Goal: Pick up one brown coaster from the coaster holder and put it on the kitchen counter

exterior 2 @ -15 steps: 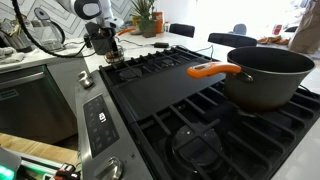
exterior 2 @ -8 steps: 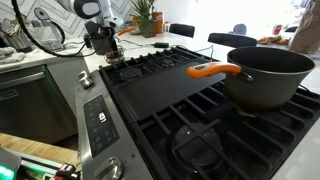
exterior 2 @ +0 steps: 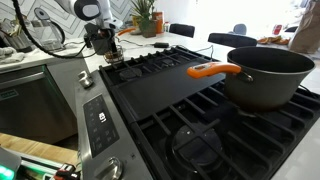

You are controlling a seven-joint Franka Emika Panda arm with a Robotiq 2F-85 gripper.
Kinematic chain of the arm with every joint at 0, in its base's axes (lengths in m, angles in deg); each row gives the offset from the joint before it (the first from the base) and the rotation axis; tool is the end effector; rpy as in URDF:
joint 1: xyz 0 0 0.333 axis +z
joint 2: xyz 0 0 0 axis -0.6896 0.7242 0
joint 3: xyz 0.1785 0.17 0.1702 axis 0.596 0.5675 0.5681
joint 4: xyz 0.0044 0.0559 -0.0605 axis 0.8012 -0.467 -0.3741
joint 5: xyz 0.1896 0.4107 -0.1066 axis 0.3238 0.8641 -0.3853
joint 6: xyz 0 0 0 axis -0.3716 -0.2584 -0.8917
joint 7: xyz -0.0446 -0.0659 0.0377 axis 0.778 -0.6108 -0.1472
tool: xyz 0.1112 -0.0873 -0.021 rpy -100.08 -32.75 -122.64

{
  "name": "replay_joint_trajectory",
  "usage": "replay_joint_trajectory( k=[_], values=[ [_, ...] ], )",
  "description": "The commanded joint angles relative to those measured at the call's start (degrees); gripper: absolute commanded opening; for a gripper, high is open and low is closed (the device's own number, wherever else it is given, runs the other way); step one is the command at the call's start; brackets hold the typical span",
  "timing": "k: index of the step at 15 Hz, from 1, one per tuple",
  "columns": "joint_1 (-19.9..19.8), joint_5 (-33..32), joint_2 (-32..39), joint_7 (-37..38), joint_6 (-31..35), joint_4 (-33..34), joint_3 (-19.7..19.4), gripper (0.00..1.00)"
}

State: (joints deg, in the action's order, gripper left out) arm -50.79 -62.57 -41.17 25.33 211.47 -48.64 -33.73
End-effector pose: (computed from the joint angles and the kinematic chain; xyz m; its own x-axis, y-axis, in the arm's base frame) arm 0.6687 -0.1509 0.2821 0.7227 -0.6889 0.0570 -0.6551 -0.7089 -0.2614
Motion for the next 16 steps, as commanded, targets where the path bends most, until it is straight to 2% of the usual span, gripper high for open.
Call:
replay_joint_trajectory(
  k=[1, 16],
  values=[
    [0.0, -0.2, 0.8, -0.8, -0.2, 0.2, 0.2, 1.0],
    [0.3, -1.6, 0.2, 0.4, -0.3, -0.1, -0.1, 1.0]
  ],
)
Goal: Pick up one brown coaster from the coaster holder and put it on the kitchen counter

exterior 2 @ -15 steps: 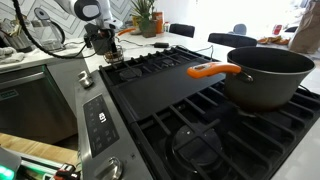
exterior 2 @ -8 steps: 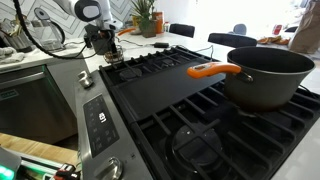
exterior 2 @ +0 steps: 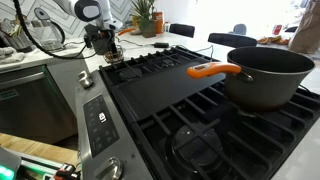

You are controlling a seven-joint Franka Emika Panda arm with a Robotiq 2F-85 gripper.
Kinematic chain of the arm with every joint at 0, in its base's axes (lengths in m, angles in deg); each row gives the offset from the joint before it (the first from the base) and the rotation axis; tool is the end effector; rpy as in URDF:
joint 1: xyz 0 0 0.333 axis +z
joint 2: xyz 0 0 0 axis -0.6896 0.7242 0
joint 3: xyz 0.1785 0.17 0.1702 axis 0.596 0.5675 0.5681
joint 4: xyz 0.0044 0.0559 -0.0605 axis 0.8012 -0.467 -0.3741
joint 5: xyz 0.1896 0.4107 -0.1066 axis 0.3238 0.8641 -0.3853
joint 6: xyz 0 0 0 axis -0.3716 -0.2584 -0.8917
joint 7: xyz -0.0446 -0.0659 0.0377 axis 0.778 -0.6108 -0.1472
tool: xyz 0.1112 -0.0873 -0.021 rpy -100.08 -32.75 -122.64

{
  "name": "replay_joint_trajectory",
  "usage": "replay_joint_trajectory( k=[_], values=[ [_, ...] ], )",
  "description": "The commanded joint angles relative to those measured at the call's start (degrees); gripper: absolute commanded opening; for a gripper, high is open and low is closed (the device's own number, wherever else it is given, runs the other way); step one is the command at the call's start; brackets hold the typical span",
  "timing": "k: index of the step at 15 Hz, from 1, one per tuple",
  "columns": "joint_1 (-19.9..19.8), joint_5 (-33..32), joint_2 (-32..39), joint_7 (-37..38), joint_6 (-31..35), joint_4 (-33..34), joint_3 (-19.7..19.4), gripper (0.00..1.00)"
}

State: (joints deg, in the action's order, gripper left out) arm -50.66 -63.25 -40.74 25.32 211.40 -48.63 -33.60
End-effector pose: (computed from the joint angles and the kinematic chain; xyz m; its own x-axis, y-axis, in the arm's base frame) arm 0.6687 -0.1481 0.2768 0.7313 -0.6799 0.0543 -0.6494 -0.7185 -0.2491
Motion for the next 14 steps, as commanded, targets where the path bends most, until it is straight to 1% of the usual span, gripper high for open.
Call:
replay_joint_trajectory(
  k=[1, 14],
  values=[
    [0.3, -1.0, -0.2, 0.5, -0.2, -0.2, -0.2, 1.0],
    [0.3, -0.9, -0.4, 0.4, 0.7, 0.2, -0.2, 1.0]
  ],
)
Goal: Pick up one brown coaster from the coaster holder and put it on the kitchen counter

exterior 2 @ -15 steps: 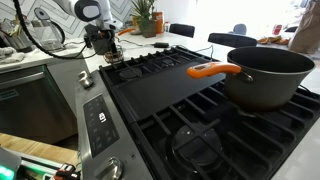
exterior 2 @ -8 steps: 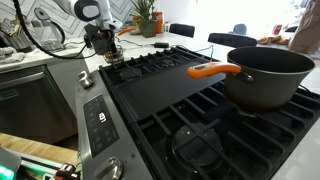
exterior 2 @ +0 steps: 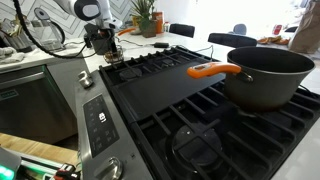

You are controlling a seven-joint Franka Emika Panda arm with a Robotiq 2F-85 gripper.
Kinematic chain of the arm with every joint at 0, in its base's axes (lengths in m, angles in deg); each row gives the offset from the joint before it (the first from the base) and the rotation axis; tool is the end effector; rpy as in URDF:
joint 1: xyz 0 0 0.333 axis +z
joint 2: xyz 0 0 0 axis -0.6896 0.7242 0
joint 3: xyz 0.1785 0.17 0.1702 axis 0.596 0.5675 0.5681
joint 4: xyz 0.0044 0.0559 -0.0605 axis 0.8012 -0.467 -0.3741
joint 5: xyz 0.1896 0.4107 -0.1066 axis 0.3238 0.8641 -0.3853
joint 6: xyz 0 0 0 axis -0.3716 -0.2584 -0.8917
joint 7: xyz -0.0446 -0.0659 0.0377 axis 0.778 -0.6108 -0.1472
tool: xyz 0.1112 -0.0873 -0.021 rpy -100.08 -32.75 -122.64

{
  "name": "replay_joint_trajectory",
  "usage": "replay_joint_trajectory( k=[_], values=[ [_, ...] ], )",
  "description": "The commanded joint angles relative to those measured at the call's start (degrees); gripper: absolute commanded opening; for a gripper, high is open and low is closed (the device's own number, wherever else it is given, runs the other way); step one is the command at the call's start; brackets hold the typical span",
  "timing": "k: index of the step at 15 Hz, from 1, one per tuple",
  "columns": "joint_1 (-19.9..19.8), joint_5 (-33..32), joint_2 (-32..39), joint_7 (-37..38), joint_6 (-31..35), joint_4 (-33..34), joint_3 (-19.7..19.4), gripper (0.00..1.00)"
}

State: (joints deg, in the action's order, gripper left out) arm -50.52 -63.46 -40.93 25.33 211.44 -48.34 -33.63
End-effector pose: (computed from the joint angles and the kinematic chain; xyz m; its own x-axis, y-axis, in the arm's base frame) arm 0.6708 -0.1474 0.2818 0.7335 -0.6768 0.0635 -0.6446 -0.7222 -0.2508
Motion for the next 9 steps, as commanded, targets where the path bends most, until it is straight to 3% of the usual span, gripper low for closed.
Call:
replay_joint_trajectory(
  k=[1, 9],
  values=[
    [0.1, -0.3, -0.4, 0.2, 0.9, -0.1, 0.0, 1.0],
    [-0.9, 7.0, -2.8, -3.3, 5.2, -0.4, 1.5, 1.0]
  ],
)
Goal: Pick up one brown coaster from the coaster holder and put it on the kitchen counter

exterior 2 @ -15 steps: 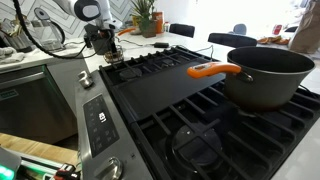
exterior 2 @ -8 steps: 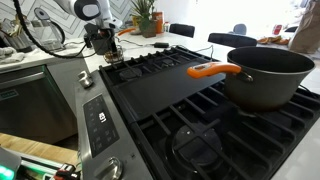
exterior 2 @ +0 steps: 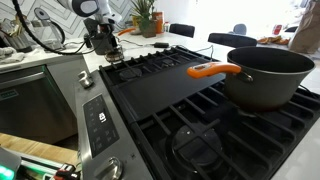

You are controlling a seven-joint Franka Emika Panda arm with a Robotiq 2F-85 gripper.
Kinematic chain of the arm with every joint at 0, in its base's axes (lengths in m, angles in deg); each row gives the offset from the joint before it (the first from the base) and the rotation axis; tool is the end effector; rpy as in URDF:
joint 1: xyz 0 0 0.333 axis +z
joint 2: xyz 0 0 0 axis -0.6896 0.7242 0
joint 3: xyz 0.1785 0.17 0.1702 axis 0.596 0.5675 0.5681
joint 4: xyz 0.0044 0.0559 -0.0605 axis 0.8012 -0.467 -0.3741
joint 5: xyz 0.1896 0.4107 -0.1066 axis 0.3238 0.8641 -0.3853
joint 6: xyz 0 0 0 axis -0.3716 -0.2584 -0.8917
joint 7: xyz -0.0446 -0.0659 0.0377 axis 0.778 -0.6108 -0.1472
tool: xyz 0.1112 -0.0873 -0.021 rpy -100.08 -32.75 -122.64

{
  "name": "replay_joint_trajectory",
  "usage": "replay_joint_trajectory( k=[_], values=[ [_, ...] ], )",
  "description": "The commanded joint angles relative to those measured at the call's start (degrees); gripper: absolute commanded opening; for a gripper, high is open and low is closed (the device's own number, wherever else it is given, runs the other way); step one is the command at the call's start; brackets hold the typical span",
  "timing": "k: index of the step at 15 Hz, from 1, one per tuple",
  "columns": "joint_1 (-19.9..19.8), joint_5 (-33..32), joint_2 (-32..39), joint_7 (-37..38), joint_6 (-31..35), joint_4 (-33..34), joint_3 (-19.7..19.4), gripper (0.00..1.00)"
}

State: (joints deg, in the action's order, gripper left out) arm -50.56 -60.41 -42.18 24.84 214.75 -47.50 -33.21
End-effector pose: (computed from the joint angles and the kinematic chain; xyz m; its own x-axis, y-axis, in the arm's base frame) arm 0.6836 -0.1465 0.3115 0.7041 -0.6989 0.1257 -0.6367 -0.6997 -0.3241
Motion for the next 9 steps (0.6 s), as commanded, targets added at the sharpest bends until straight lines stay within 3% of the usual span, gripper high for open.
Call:
replay_joint_trajectory(
  k=[1, 9],
  values=[
    [-1.0, 5.6, -1.9, -3.9, 2.5, -1.2, 1.3, 1.0],
    [-1.9, 22.0, -2.1, -16.5, 3.0, -0.1, 3.6, 1.0]
  ],
)
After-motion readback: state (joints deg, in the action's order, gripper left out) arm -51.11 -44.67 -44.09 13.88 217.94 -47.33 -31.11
